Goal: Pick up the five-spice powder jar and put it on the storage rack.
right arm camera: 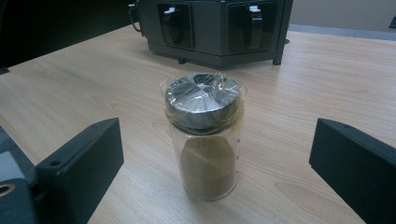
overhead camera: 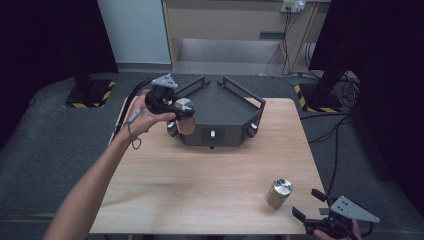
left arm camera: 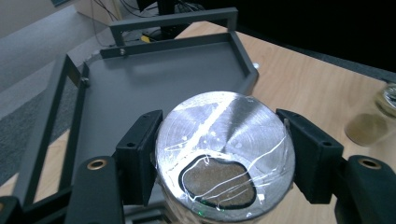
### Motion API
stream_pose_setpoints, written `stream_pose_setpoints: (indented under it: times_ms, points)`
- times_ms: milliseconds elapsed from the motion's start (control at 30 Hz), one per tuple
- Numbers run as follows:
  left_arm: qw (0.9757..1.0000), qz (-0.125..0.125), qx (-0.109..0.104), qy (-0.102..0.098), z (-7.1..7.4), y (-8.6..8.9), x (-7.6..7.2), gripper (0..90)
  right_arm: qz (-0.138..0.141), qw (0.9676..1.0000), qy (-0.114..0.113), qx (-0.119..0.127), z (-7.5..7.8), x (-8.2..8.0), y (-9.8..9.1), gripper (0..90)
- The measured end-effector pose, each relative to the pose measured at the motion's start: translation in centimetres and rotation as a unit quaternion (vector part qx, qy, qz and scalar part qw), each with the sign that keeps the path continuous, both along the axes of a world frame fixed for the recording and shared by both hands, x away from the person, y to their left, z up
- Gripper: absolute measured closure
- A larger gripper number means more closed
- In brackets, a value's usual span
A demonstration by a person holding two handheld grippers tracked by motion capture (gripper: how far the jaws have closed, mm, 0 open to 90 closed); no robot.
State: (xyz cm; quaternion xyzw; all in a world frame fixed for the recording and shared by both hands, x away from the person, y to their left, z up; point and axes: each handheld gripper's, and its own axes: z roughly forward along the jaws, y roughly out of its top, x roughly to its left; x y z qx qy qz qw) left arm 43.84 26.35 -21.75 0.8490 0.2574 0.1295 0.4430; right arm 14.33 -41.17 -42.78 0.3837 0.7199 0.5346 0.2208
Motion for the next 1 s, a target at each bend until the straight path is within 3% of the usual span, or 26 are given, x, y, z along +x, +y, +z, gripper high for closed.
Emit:
stream_pose_setpoints:
  times_ms: [100, 333, 467, 667, 1000]
  points:
    - [0.9998, 0.013, -0.013, 0.001, 0.0, -0.4, 1.1, 33.9, 0.0, 1.0, 0.001, -0.001, 0.0, 0.0, 0.0, 3.4]
    - [0.9993, 0.034, -0.016, 0.001, -0.4, -2.2, 3.6, 33.9, -0.004, 1.0, -0.003, -0.002, 0.0, -0.1, 0.1, 3.5]
    - [0.9991, 0.042, -0.004, 0.005, -1.0, -3.2, 4.7, 33.9, -0.005, 1.0, 0.001, -0.002, 0.0, -0.1, 0.1, 3.5]
    - [0.9987, 0.048, -0.008, 0.016, -2.0, -3.8, 6.1, 33.9, -0.007, 1.0, 0.0, -0.001, -0.1, -0.2, 0.0, 3.5]
    - [0.9984, 0.049, -0.003, 0.026, -3.0, -4.2, 7.0, 33.9, -0.01, 0.9999, 0.002, 0.001, -0.1, -0.4, -0.1, 3.5]
